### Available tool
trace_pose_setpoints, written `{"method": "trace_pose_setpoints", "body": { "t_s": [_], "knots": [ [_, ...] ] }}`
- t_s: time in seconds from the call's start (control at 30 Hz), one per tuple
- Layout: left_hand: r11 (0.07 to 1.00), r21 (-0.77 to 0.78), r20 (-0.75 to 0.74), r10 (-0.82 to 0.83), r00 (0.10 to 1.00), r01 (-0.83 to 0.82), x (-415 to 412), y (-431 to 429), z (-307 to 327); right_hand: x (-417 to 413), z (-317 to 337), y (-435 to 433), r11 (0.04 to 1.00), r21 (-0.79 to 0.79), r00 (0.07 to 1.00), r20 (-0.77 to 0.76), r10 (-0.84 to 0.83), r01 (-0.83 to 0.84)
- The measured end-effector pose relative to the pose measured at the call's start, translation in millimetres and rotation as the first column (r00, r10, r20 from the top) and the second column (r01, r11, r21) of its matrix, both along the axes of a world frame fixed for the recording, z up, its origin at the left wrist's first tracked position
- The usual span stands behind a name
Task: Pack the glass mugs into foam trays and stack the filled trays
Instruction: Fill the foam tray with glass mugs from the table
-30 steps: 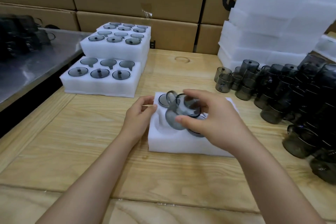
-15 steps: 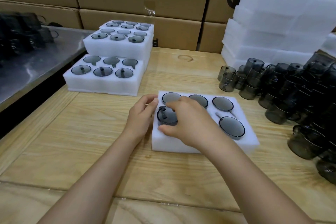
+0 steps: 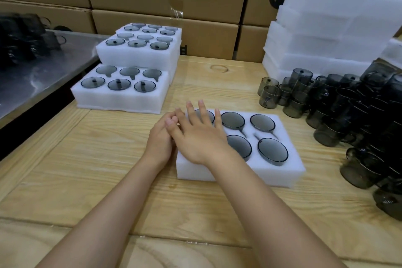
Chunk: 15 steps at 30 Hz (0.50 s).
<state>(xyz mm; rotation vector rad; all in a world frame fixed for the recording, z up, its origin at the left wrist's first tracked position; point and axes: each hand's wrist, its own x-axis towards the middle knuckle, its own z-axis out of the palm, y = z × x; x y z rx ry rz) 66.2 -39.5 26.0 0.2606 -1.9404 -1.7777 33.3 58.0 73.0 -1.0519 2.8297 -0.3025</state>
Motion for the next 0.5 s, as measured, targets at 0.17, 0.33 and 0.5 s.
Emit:
{"method": "trace_pose_setpoints", "body": {
  "t_s": [0.17,0.33,0.5],
  "knots": [
    [0.991,0.132,-0.029,0.031,0.999,-0.027,-3,5,1,2,-5,-2,1.000,0.019,1.000,0.006,-0.005,0.005],
    [0.995,0.072,-0.016,0.069,0.997,-0.068,-3,3,2,4,-1,3,0.999,-0.037,0.999,0.039,0.025,-0.024],
    [0.994,0.045,0.010,0.102,0.995,-0.103,3,5,5,-8,10,52,0.972,-0.210,0.984,-0.124,-0.130,0.102]
  ]
}}
